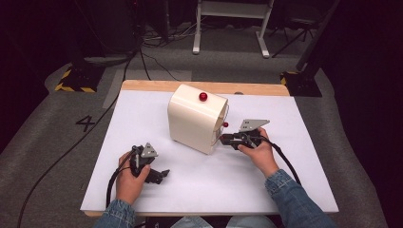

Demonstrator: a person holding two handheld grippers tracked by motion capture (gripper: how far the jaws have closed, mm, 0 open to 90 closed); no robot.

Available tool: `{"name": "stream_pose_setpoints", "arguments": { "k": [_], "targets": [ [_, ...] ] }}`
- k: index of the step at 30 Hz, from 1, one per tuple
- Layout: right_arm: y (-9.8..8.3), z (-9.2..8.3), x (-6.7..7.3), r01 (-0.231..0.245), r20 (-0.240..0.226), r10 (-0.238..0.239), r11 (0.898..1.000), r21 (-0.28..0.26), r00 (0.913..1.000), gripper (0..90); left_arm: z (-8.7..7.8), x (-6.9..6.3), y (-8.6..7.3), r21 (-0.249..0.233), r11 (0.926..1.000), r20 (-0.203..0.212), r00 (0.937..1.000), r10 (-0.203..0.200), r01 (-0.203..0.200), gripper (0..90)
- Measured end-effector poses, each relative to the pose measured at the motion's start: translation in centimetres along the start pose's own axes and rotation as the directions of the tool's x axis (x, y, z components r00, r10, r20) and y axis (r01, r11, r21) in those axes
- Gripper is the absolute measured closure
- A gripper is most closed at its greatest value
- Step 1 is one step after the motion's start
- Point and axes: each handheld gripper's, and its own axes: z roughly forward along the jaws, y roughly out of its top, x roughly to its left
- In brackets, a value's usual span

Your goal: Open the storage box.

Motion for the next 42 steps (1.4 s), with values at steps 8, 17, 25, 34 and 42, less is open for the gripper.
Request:
{"name": "stream_pose_setpoints", "arguments": {
  "k": [8, 17, 25, 34, 42],
  "targets": [
    [0.0, 0.0, 0.0, 0.008, 0.003, -0.008, 1.0, -0.003, 1.0, 74.0, 0.0, 0.0, 0.0, 0.0, 1.0, 0.0, 1.0, 0.0, 0.0, 0.0],
    [-0.3, -1.7, 0.6, 0.009, 0.035, -0.009, 1.0, -0.018, 0.9993, 74.0, 0.0, 0.0, 0.0, 0.0, 1.0, 0.002, 1.0, -0.001, 0.001, 0.0],
    [-1.2, -4.1, 0.9, 0.004, 0.048, -0.003, 1.0, -0.014, 0.9988, 74.0, 0.0, 0.0, 0.0, 0.001, 1.0, 0.004, 1.0, -0.003, 0.003, 0.0],
    [-2.6, -7.5, 1.4, -0.007, 0.07, 0.008, 1.0, -0.025, 0.9975, 74.0, 0.0, 0.0, 0.0, 0.001, 1.0, 0.001, 1.0, -0.001, 0.001, 0.0],
    [-3.5, -8.7, 1.4, -0.016, 0.074, 0.017, 1.0, -0.016, 0.9971, 73.9, 0.0, 0.0, 0.0, 0.0, 1.0, -0.001, 1.0, 0.001, -0.001, 0.0]
  ]
}}
